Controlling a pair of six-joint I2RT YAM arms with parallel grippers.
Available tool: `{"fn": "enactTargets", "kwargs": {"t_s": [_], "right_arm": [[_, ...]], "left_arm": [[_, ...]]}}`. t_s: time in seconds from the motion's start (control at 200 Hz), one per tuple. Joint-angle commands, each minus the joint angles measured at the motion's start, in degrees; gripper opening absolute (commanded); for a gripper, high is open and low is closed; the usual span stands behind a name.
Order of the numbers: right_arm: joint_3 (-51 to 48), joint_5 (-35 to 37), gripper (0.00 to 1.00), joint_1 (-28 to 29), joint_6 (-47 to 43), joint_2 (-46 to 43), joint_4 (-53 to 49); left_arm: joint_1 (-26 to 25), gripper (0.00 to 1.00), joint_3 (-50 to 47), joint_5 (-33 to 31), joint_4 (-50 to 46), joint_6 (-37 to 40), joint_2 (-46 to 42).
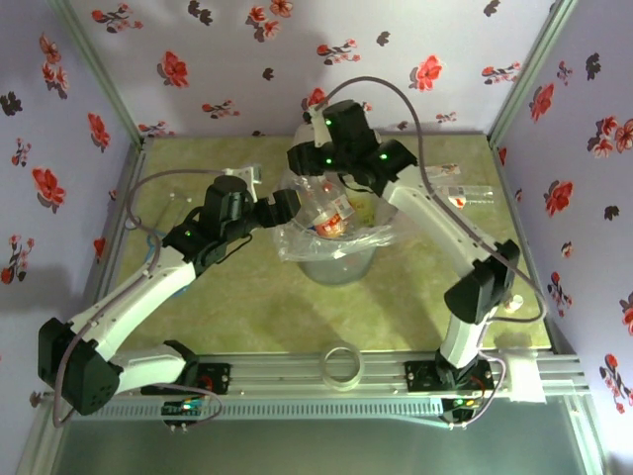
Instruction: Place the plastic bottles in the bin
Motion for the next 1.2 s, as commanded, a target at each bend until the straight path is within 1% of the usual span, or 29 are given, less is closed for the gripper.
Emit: {"fn": "enactTargets", "kwargs": {"t_s": [0.0, 0.08, 0.09, 0.11, 0.215, 0.36, 0.5, 0.58, 0.685, 0.715, 0.76, 0.88, 0.965, 1.025, 1.105, 1.195], "right_arm": [[1.12, 1.94, 0.46, 0.26, -0.96, 0.79, -3.26], [-6.06, 1.87, 0.43, 0.33, 1.23, -2.19, 1.05], [-7.08, 1.77, 0.40, 0.33, 1.61, -2.63, 1.77], [-8.91, 1.44, 0.39, 0.33, 2.32, -3.53, 3.14], [-14.32, 1.57, 0.38, 0.33, 4.35, -6.75, 6.58], [-15.09, 1.65, 0.37, 0.30, 5.05, -8.42, 6.63], [-11.25, 3.00, 0.38, 0.24, 3.41, -8.93, 3.18], [-8.30, 5.41, 0.43, 0.18, 1.64, -9.39, 0.06], [-4.08, 9.34, 0.62, -0.23, -1.12, -9.79, -4.77], [-3.39, 10.47, 0.65, -0.56, -1.89, -10.21, -5.66], [-2.95, 12.24, 0.68, -1.27, -2.56, -11.19, -6.48], [-6.45, 14.25, 0.69, -6.29, -2.20, -16.19, -5.72], [-11.70, 16.46, 0.70, -11.81, -0.68, -19.69, -5.65], [-16.89, 18.74, 0.72, -15.41, 0.86, -21.90, -5.12], [-24.80, 19.00, 0.76, -20.43, 4.70, -24.41, -2.19], [-31.73, 17.25, 0.78, -25.81, 13.09, -25.39, 1.11]], "left_arm": [[0.41, 0.90, -0.67, 0.13, -0.69, 0.82, -0.33], [0.41, 0.90, -1.20, -1.23, -0.79, 0.62, -2.37], [0.41, 0.90, -1.34, -1.39, -0.70, 0.56, -2.71], [0.41, 0.90, -1.76, -1.66, -0.15, 0.58, -3.44], [0.75, 0.89, -2.40, -3.14, 1.07, 0.83, -5.59], [0.98, 0.89, -1.59, -3.04, 0.50, 0.86, -4.89], [1.03, 0.89, -1.68, -2.71, 0.79, 0.55, -4.63], [1.03, 0.89, -1.85, -2.62, 0.83, 0.48, -4.87], [1.03, 0.89, -1.90, -2.62, 0.53, 0.62, -5.36], [1.03, 0.89, -2.00, -2.60, 0.48, 0.62, -5.48], [1.03, 0.89, -2.02, -2.62, 0.24, 0.65, -5.79], [1.01, 0.89, -2.46, -2.77, -0.30, 0.76, -6.59], [0.98, 0.89, -2.86, -2.78, -0.21, 0.58, -6.97], [1.03, 0.89, -3.20, -2.79, 0.14, 0.26, -7.02], [1.03, 0.89, -3.67, -2.78, 1.02, -0.09, -6.92], [1.03, 0.89, -3.92, -2.71, 1.50, -0.31, -6.59]]}}
